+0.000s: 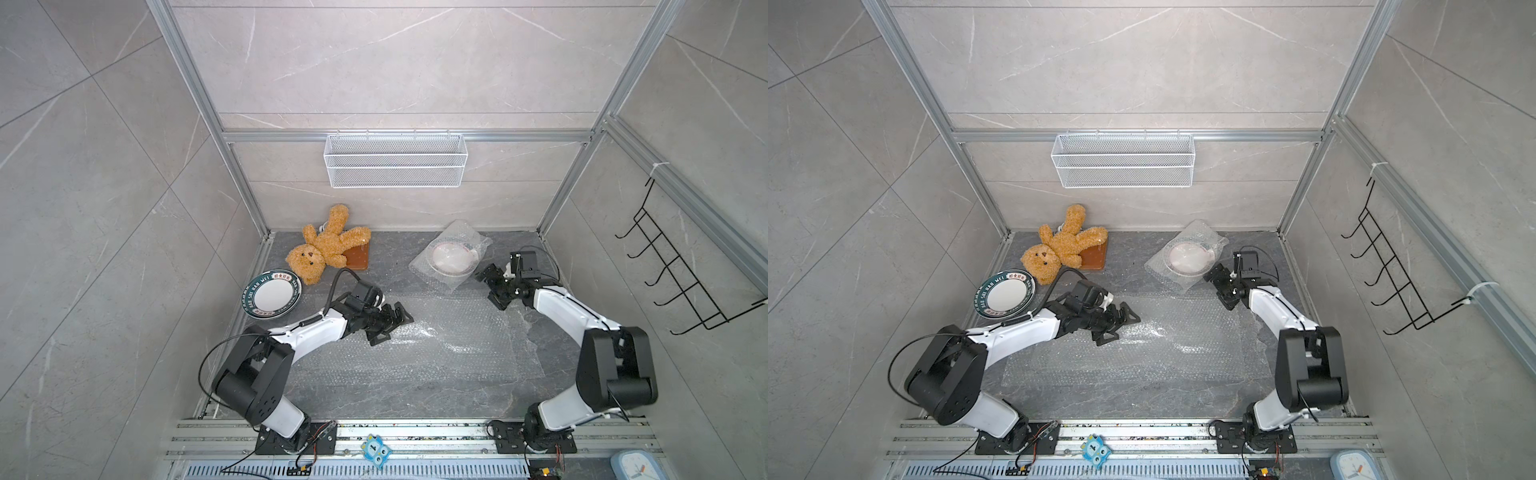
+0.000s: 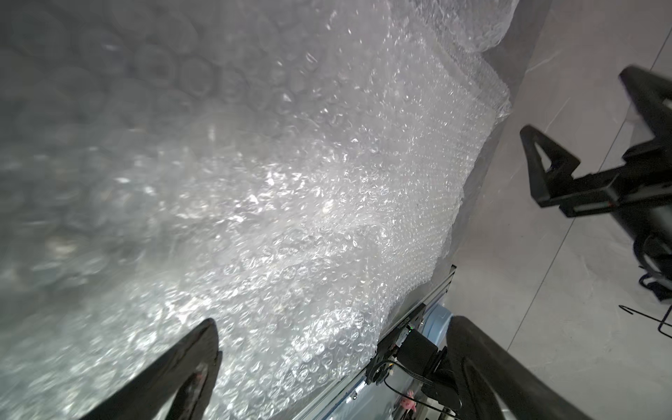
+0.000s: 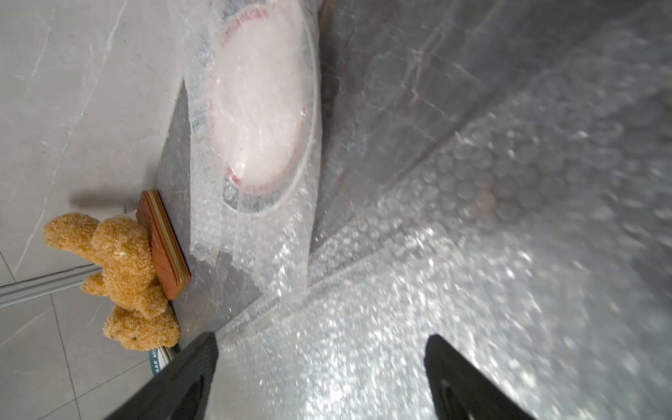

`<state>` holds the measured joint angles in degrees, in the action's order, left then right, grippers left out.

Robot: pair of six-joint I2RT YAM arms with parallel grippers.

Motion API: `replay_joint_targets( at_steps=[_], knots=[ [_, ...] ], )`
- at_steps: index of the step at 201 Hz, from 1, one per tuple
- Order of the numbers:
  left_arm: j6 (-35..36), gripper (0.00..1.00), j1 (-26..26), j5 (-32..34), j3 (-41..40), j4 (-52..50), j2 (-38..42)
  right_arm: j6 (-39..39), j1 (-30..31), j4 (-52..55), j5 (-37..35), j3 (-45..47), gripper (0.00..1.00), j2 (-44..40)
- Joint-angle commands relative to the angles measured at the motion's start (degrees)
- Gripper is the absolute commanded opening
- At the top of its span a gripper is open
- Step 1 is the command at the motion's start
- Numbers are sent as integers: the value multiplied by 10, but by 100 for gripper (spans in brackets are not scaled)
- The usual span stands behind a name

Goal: Unpack dinner plates from bubble wrap
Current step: Pick up the bubble wrap from the center of the board.

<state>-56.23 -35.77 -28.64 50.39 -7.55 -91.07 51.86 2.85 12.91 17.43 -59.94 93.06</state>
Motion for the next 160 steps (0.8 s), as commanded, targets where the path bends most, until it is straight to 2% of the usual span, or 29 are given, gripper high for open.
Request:
replay_joint_targets(
  at_steps=[1,42,65,120,160],
  knots=[
    [-20,99,-17,-3,17,48,-37,14,-1,-56,13,-51,88,64],
    [-31,99,-28,0,1,73,-69,37,-1,-103,42,-112,77,174],
    [-33,99,-28,1,-14,76,-71,40,-1,-106,54,-144,63,223],
    [-44,99,-28,2,-30,86,-75,45,-1,-102,45,-192,45,298],
    [-39,99,-27,-2,-26,88,-70,44,0,-107,50,-204,29,312]
  ],
)
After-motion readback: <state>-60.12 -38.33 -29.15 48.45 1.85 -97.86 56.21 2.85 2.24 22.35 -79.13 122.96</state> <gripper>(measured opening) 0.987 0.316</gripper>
